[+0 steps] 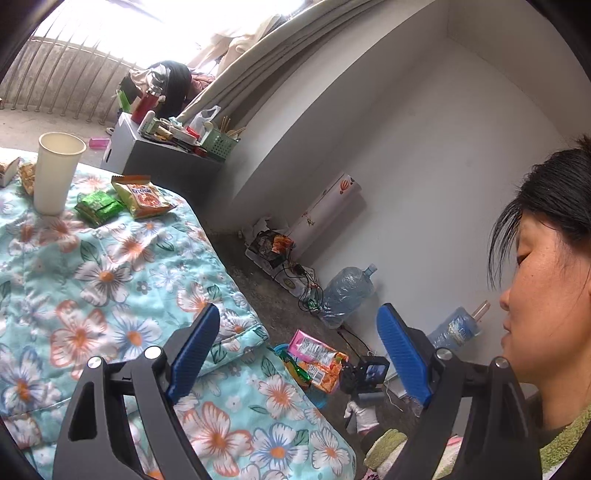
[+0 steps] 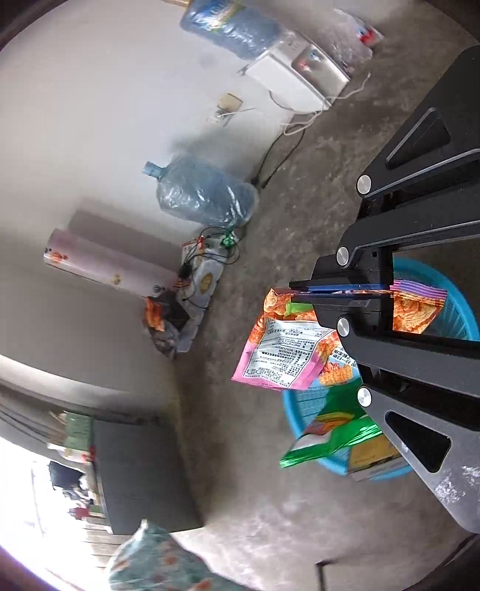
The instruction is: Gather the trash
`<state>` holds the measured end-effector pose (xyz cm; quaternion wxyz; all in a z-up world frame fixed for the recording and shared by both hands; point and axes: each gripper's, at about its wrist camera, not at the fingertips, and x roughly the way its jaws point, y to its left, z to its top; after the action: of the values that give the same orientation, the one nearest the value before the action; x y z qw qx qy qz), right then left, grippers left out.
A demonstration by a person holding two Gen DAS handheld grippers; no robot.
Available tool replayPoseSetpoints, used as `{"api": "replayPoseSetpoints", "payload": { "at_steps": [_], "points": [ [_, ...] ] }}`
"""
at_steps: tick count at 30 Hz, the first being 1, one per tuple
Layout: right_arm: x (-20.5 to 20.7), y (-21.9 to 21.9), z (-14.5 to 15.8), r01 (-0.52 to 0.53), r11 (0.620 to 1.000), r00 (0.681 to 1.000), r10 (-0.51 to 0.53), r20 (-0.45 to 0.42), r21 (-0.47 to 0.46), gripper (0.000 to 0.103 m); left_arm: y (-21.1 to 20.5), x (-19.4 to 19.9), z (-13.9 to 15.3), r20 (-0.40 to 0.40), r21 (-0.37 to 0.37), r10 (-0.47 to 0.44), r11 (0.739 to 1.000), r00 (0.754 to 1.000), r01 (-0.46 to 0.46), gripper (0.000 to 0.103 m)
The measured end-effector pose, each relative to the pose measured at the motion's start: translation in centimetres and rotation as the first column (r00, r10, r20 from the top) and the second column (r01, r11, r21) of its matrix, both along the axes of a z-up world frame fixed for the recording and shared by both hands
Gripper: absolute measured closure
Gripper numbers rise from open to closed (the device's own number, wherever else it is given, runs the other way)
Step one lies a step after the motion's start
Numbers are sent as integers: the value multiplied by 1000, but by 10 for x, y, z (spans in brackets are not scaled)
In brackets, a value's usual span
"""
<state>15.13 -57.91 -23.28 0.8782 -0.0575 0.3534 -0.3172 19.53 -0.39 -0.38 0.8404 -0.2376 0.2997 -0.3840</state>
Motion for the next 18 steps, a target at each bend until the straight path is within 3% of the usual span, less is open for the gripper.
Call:
{"api": "replayPoseSetpoints", "payload": {
  "at_steps": [5, 8, 9, 13, 18],
  "points": [
    [7, 2, -9, 38, 995, 999, -41, -31, -91, 103, 24, -26, 17, 48, 26, 59, 998, 997, -61, 18],
    [10, 23, -37, -14, 998, 988, 4, -153, -62, 98, 33, -38, 21, 57, 56, 84, 995, 995, -88, 18],
    [10, 25, -41, -39, 999, 982, 36, -188, -12, 95, 36, -41, 22, 51, 59, 90, 994, 995, -93, 18],
    [-4, 40, -25, -40, 994, 979, 59, -195, 99, 52, 45, -54, 23, 41, 86, 112, 990, 993, -115, 17],
    [-18, 54, 2, -72, 982, 981, 101, -168, 172, 39, 58, -70, 17, 6, 96, 159, 983, 987, -159, 17]
  ]
}}
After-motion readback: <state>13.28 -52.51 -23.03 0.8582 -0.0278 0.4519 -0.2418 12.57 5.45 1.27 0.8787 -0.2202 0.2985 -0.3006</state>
